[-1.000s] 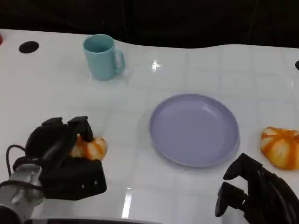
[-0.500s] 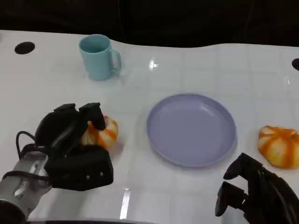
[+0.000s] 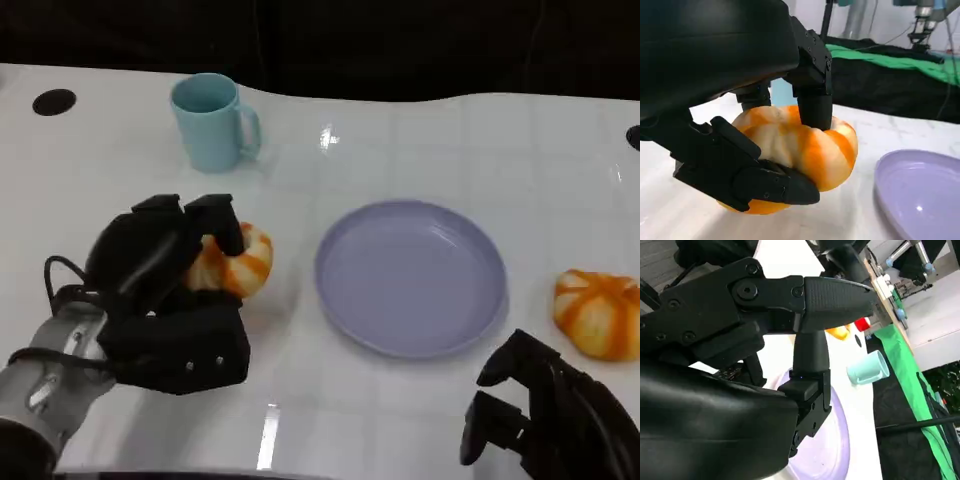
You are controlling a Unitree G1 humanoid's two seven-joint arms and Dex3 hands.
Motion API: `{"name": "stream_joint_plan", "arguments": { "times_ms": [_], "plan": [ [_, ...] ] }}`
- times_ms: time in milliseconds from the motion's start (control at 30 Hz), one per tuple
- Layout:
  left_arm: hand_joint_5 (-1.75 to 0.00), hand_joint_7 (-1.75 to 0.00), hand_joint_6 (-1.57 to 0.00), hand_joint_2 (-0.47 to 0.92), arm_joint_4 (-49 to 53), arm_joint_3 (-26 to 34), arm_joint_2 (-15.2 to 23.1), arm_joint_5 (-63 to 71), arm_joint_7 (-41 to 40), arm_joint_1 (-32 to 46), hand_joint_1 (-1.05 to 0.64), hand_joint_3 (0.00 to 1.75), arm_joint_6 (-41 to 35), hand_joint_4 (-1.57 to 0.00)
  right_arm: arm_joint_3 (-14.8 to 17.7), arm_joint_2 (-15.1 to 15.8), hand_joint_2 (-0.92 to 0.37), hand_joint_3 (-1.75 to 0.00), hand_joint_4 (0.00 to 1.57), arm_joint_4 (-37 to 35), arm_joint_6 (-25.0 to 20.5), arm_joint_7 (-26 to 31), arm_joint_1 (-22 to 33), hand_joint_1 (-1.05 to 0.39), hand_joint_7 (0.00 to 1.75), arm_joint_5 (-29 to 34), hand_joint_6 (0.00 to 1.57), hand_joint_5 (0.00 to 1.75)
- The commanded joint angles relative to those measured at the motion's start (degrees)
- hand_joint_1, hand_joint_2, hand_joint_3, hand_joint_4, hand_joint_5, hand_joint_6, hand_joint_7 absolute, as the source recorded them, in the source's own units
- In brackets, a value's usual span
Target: Grasp the bread from the table and place it into the plate.
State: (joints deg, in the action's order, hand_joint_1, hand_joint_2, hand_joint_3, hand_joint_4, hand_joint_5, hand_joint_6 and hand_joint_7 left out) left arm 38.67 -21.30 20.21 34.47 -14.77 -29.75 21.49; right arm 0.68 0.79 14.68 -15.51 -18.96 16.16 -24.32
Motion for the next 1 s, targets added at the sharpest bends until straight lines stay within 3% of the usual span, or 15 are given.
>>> {"name": "stream_joint_plan", "arguments": {
  "times_ms": [33,233,433,1000],
  "plan": [
    [-1.75,-1.75,-0.68,0.7,-2.33,1.47,-0.1,-2.01,3.09,-1.71,-0.26,0.84,0.36,-0.85,0.73,0.63,-0.92,-0.53,0.74,-0.1,0.6,-0.59,-0.31,-0.53,1.75,-0.68,0.45,1.75],
    [-1.75,-1.75,-0.66,0.62,-5.09,1.38,-1.41,-1.72,5.4,-3.07,-0.23,0.86,-0.12,-0.86,0.46,0.58,-0.92,-0.52,0.74,0.11,0.93,-0.27,-0.09,-0.54,1.75,0.11,0.46,1.75],
    [-1.75,-1.75,-0.71,0.6,-5.23,1.03,-3.83,-1.85,6.77,-4.7,-0.24,1.06,0.29,-0.92,0.47,0.37,-0.92,-0.52,0.74,0.19,0.9,-0.31,-0.09,-0.54,1.75,-0.06,0.46,1.75],
    [-1.75,-1.75,-0.74,0.55,2.85,-1.52,-11.02,-0.64,5.19,-11.18,-0.24,1.24,4.6,-0.94,0.53,0.52,-0.92,-0.5,0.73,0.15,0.98,-0.73,0.17,-0.54,1.75,-0.33,0.46,1.75]
  ]
}}
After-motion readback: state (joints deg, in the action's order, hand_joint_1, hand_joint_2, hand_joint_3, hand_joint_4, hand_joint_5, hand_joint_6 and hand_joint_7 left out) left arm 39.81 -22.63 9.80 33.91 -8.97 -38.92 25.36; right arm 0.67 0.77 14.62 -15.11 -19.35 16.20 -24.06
